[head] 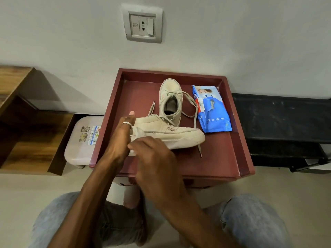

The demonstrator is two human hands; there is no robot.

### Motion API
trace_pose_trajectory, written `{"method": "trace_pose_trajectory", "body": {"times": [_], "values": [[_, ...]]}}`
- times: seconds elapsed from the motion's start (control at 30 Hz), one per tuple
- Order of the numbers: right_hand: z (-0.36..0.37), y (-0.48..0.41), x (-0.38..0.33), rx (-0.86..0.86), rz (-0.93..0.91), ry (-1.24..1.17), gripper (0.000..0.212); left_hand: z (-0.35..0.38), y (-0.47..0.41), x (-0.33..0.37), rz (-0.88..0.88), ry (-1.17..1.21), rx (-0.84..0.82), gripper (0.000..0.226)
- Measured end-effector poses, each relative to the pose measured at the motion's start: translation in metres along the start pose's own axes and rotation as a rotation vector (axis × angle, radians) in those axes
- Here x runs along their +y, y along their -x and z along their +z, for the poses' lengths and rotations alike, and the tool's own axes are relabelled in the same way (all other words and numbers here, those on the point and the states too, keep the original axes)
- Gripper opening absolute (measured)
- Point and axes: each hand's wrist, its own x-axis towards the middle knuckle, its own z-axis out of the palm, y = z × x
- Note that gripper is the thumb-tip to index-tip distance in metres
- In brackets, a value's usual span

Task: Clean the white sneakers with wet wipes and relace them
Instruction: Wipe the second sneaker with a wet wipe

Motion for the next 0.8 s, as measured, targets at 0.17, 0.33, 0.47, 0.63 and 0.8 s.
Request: {"method": "trace_pose_trajectory", "body": {"times": [0.17,0.33,0.47,0.63,0.8], "values": [[0.001,0.001,-0.003,-0.091,-0.073,0.097,0.041,-0.009,0.000,0.003,-0.090,0.063,-0.092,0.070],[-0.016,-0.008,0.033,0.069,0.104,0.109,0.022,-0.001,0.005,0.006,-0.047,0.043,-0.021,0.021],[-0.012,-0.008,0.030,0.084,0.102,0.079,0.020,0.003,0.006,0.009,-0.065,0.031,-0.008,0.031],[0.005,-0.002,0.001,-0.074,-0.107,0.134,0.039,-0.005,0.009,0.012,-0.160,0.149,-0.116,0.076],[0.014,0.001,-0.008,-0.160,-0.237,0.180,0.040,-0.010,0.013,0.014,-0.133,0.174,-0.150,0.096]]}}
